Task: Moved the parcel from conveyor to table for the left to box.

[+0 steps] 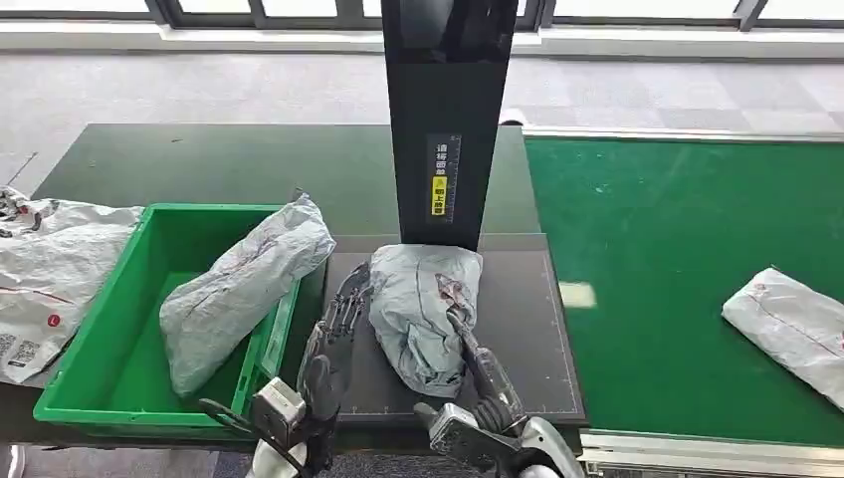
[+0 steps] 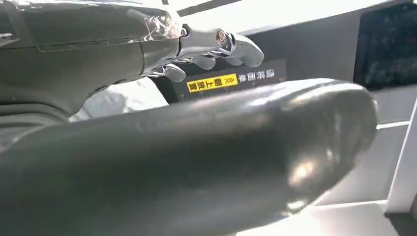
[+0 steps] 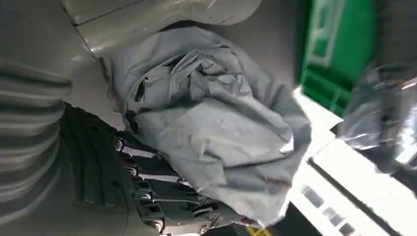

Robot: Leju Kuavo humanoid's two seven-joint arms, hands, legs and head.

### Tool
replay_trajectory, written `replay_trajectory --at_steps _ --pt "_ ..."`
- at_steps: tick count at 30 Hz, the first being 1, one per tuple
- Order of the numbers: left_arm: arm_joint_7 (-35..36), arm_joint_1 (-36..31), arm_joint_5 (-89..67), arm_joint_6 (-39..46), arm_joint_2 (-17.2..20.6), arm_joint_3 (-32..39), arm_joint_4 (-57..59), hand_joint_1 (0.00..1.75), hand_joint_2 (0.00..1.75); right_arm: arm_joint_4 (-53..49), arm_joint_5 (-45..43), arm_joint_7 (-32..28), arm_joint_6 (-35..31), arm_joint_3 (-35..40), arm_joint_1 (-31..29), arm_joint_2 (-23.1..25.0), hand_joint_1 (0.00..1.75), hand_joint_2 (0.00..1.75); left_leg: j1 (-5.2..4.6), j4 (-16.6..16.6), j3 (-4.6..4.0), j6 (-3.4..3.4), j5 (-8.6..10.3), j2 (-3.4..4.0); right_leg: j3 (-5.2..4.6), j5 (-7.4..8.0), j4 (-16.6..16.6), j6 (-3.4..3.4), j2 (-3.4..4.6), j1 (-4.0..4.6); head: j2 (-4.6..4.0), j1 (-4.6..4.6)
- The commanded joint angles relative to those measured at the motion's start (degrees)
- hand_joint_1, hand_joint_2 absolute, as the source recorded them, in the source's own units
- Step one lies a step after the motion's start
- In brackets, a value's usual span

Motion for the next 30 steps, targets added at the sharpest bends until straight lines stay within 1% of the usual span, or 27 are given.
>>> replay_trajectory --at_steps 1,12,13,18,19,21,24,30 --pt "0.6 1.6 -0.7 -0.6 1.6 2.8 -1.9 0.0 0.0 -6.2 -1.7 -0.2 1.4 3.2 1.8 -3.5 0.0 1.75 0.02 -0.1 0.07 -0.02 -0.02 0.17 0.04 0.02 -0.1 -0.05 0.05 0.04 0.0 0.0" --pt "0.7 1.2 -0.7 -0.6 1.6 3.1 -1.7 0.0 0.0 -6.5 -1.5 -0.3 1.1 3.1 2.0 -3.1 0.0 1.75 0.01 -0.1 0.07 -0.02 0.01 0.12 0.05 0.03 -0.1 -0.04 0.03 0.03 0.0 0.0" --pt "1.1 1.1 -1.0 -0.2 1.6 3.3 -1.6 0.0 0.0 -7.3 -1.2 -0.5 0.8 3.1 2.3 -3.0 0.0 1.75 0.05 -0.2 0.13 -0.03 0.06 0.19 0.11 0.11 -0.3 -0.08 0.01 0.07 0.0 0.0" --pt "4.4 -0.6 -7.9 6.9 1.0 2.8 -1.0 0.0 0.0 -15.6 -0.5 -1.7 -0.4 4.1 6.1 -3.4 0.0 1.75 0.0 0.0 -0.01 -0.02 -0.01 -0.01 -0.01 -0.03 0.0 -0.03 -0.09 0.01 0.0 0.0" --pt "4.9 -1.1 -9.4 8.7 0.7 2.8 -0.7 0.0 0.0 -17.7 -1.3 -3.0 -0.3 4.6 7.0 -3.6 0.0 1.75 0.02 -0.1 -0.01 -0.03 0.0 0.0 0.01 -0.02 0.0 -0.06 -0.13 0.04 0.0 0.0" --pt "5.2 -1.9 -9.0 8.7 0.3 3.0 -0.4 0.0 0.0 -21.0 -3.7 -4.9 0.0 4.8 8.2 -3.8 0.0 1.75 0.02 0.0 -0.01 -0.03 -0.01 0.0 0.01 -0.03 0.0 -0.05 -0.13 0.04 0.0 0.0" --pt "6.3 -3.5 -8.7 10.6 -0.6 3.8 0.8 0.0 0.0 -25.8 -6.9 -6.2 1.3 3.6 10.1 -4.3 0.0 1.75 -0.01 0.0 -0.07 -0.01 0.01 -0.09 -0.04 -0.04 0.0 -0.03 -0.19 0.01 0.0 0.0" --pt "6.3 -3.6 -8.8 10.9 -0.6 3.7 0.9 0.0 0.0 -26.2 -7.1 -6.3 1.5 3.5 10.3 -4.3 0.0 1.75 0.0 0.0 0.02 -0.01 0.01 0.04 0.02 0.0 -0.1 -0.02 -0.05 0.01 0.0 0.0"
